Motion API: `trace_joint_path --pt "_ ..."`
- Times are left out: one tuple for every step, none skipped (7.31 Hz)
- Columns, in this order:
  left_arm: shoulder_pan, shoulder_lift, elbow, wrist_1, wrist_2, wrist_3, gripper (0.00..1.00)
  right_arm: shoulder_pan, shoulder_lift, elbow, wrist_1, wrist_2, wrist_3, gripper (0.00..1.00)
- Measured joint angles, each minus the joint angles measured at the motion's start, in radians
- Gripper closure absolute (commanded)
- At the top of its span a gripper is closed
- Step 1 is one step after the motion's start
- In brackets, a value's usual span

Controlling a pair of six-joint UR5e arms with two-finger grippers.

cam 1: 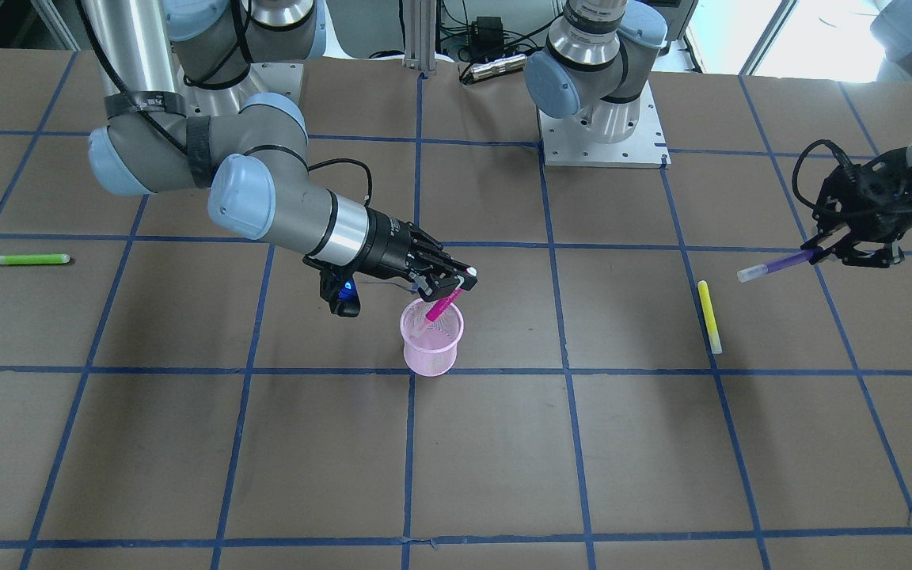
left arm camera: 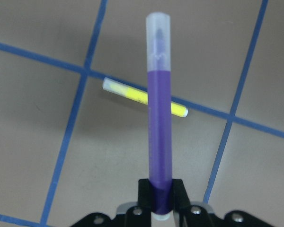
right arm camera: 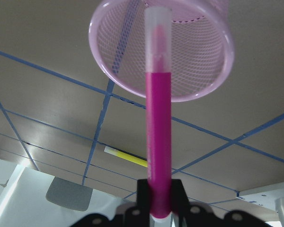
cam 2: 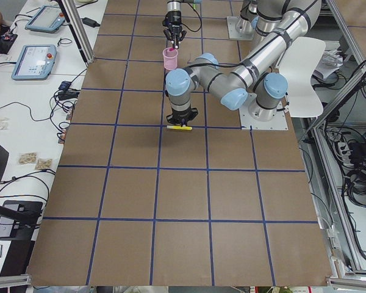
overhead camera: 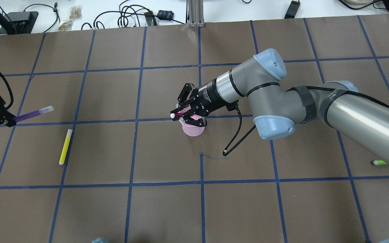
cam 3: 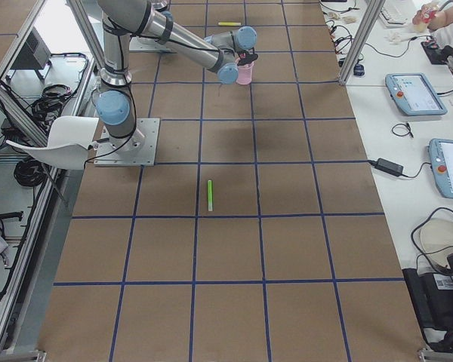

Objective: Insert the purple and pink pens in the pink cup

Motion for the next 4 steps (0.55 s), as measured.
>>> trace_joint_path --pt "-0.077 0.003 0.034 -0.025 0.004 -0.107 1.00 0.000 0.000 -0.001 0.002 -0.003 0.000 0.29" --pt "-0.146 0.005 0.052 -0.036 0.007 -0.209 1.00 -0.002 0.000 -0.004 -0.001 -0.007 -0.003 0.19" --pt "-0.207 0.003 0.060 -0.039 0.008 -0.303 1.00 -0.008 -0.001 -0.012 -0.007 -0.011 -0.008 0.18" --pt "-0.262 -0.003 0.063 -0.039 0.008 -0.389 1.00 -0.023 -0.003 -0.026 -0.010 -0.022 -0.014 0.14"
